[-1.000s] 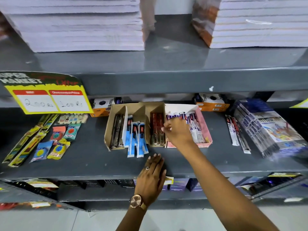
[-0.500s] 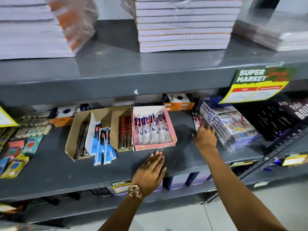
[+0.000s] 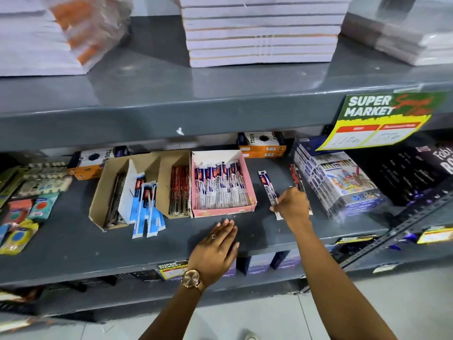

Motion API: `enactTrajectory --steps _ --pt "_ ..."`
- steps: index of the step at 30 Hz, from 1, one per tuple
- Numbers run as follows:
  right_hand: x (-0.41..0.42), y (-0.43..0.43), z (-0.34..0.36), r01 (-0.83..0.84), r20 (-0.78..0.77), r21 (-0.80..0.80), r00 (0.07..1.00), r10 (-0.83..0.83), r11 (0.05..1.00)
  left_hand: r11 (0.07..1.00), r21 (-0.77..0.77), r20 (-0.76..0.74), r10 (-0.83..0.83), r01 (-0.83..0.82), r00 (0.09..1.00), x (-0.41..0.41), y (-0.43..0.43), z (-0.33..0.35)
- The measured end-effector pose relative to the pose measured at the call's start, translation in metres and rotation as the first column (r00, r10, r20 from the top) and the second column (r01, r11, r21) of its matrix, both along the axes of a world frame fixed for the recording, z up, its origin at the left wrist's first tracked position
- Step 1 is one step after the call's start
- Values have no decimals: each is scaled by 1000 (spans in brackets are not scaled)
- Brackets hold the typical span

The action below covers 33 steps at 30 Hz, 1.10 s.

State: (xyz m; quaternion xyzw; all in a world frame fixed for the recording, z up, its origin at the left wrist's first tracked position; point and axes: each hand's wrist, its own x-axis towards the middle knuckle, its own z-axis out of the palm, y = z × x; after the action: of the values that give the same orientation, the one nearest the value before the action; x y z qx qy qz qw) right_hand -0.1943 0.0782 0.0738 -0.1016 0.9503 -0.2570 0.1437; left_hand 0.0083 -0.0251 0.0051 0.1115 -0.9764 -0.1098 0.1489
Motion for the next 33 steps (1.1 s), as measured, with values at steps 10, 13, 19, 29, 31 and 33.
enactTrajectory --steps 10,13,19,29,31,33 --pt "-1 32 9 183 361 -484 932 4 856 955 296 -94 40 -11 995 0 -4 -2" --pt "24 49 24 182 458 -569 880 125 802 826 562 -152 137 -28 979 -2 -2 10" --pt "88 62 19 28 557 -555 755 346 832 -88 996 -2 338 34 941 -5 -5 48" --pt "139 53 -6 -157 650 -434 628 428 887 -571 802 286 114 -172 951 14 -14 55" --pt "139 52 -6 -160 654 -423 627 423 892 -572 800 291 106 -181 951 16 -16 53" --pt "141 51 -7 -167 657 -413 626 420 895 -565 803 294 100 -190 950 18 -18 51"
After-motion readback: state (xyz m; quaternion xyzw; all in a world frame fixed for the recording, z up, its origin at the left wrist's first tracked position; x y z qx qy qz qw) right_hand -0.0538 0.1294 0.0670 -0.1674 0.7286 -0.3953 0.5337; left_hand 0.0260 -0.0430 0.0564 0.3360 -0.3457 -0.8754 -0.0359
